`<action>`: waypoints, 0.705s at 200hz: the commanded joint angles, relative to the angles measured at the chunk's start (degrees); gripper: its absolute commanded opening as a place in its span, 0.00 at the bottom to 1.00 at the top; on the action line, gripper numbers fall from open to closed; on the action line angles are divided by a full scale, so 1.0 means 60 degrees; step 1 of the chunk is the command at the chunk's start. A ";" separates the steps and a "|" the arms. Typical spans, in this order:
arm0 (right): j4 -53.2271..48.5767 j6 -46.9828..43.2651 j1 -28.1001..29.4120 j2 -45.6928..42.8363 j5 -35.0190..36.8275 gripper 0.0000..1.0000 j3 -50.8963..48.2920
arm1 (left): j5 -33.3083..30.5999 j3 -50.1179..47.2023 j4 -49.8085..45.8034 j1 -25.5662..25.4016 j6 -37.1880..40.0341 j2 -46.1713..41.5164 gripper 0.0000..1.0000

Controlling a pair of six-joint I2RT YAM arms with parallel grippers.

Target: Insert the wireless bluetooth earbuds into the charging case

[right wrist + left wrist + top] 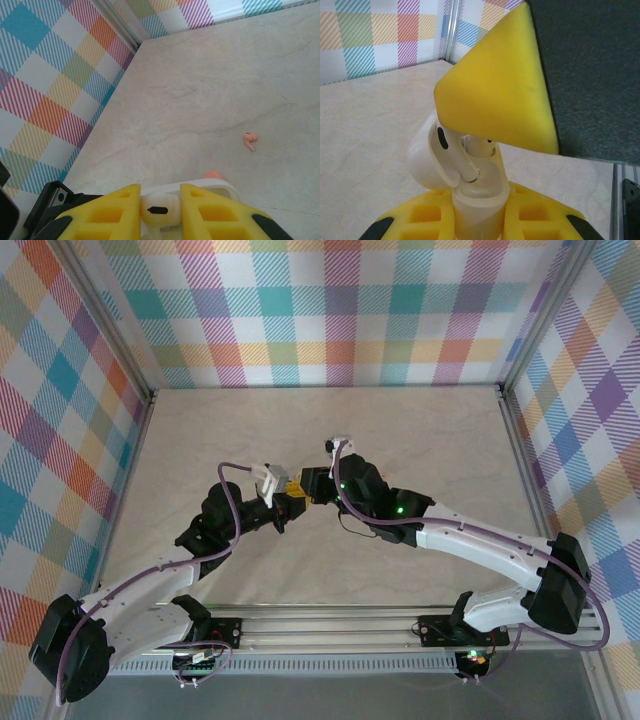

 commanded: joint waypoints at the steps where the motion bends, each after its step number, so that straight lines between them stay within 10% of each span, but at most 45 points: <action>1: -0.0052 0.0203 0.0145 -0.0157 -0.0767 0.24 -0.0331 | -0.0160 0.0154 0.0764 -0.0154 -0.0179 -0.0310 0.00; 141: 0.1898 -0.1291 0.0256 -0.0612 -0.1674 0.25 -0.1465 | -0.0053 -0.0699 0.3312 -0.0154 0.0408 -0.0541 0.00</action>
